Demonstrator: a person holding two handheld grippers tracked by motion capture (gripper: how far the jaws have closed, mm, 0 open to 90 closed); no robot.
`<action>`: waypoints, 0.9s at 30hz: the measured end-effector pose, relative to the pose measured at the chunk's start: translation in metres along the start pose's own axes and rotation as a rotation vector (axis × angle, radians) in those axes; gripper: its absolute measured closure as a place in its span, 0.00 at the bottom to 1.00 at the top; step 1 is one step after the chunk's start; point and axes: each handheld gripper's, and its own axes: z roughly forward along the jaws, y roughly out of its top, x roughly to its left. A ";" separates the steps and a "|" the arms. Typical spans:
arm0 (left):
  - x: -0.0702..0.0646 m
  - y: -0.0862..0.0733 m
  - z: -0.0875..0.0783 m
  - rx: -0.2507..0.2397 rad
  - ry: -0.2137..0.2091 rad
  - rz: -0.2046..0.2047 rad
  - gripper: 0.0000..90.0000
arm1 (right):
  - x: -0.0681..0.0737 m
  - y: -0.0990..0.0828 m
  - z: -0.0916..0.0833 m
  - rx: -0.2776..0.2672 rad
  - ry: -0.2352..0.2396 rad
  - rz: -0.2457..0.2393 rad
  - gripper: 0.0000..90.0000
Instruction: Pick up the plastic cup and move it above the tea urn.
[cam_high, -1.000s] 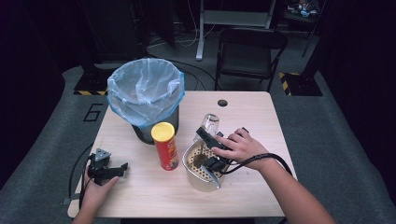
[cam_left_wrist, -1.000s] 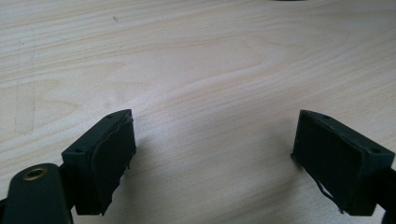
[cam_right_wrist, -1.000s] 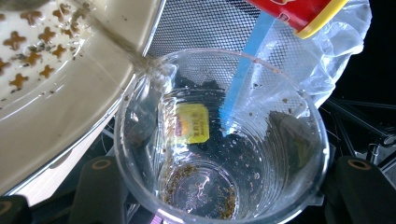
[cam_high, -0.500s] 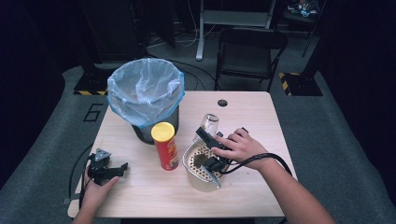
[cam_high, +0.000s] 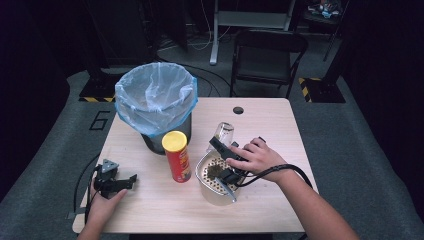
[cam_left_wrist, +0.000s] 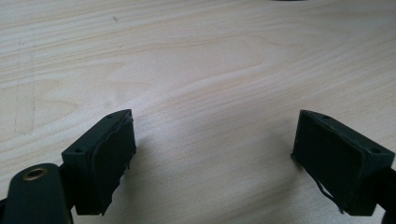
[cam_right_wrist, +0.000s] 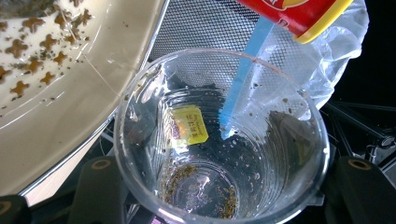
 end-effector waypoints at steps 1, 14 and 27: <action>0.000 0.000 0.000 0.000 0.000 0.000 0.14 | 0.000 0.000 0.000 0.000 0.000 0.000 0.41; 0.000 0.000 0.000 0.000 0.000 0.000 0.14 | -0.005 -0.001 -0.001 -0.008 -0.034 -0.013 0.41; 0.000 0.000 0.000 0.000 0.000 0.000 0.14 | -0.016 -0.011 0.011 -0.020 -0.022 0.253 0.41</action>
